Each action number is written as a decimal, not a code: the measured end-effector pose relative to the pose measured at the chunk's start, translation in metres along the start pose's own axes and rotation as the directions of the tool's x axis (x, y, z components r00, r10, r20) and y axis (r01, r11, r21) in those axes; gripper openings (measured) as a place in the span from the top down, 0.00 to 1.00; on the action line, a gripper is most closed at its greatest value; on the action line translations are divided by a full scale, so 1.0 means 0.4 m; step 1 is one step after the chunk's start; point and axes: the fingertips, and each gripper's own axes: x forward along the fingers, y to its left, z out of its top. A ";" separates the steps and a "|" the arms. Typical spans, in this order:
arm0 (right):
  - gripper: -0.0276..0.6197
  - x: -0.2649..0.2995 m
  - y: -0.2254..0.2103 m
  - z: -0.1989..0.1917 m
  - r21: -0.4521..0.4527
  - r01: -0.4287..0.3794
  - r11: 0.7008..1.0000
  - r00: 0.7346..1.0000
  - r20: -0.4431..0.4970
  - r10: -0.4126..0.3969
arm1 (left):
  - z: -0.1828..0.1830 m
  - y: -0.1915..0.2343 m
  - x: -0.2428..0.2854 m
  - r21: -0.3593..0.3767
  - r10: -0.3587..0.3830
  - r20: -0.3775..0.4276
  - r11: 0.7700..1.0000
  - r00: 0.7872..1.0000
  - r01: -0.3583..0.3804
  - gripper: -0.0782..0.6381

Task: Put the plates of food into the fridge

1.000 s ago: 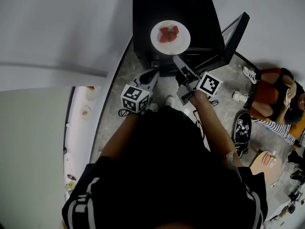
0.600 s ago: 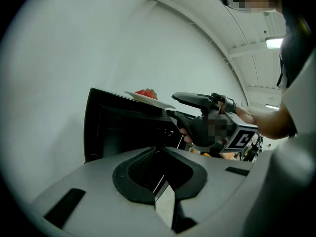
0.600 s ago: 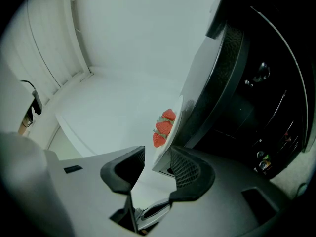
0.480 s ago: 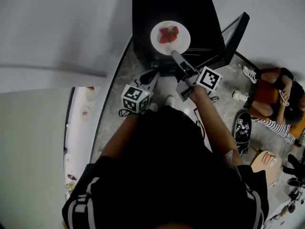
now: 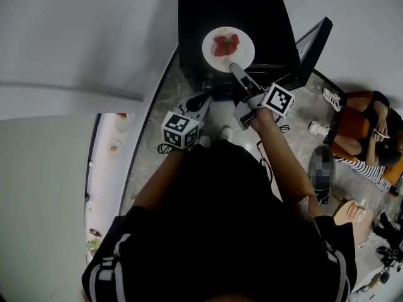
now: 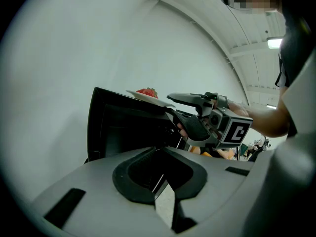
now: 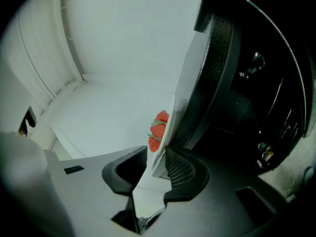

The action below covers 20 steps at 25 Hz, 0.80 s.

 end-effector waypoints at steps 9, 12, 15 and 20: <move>0.86 -0.022 -0.009 -0.012 0.171 -0.008 0.985 0.999 0.032 0.003 | -0.007 -0.009 -0.019 0.006 0.001 -0.002 1.000 1.000 -0.001 0.86; 0.89 -0.029 -0.018 -0.012 0.194 0.000 0.981 0.999 0.038 -0.008 | -0.012 -0.005 -0.017 0.004 0.003 -0.008 1.000 1.000 -0.003 0.86; 0.91 -0.031 -0.031 -0.015 0.185 0.010 0.983 0.999 0.034 -0.016 | -0.016 0.006 -0.013 -0.001 0.003 -0.008 1.000 1.000 -0.003 0.86; 0.91 -0.051 -0.022 -0.032 0.181 0.013 0.983 1.000 0.024 -0.018 | -0.019 0.003 -0.025 -0.005 0.003 -0.002 1.000 1.000 -0.003 0.86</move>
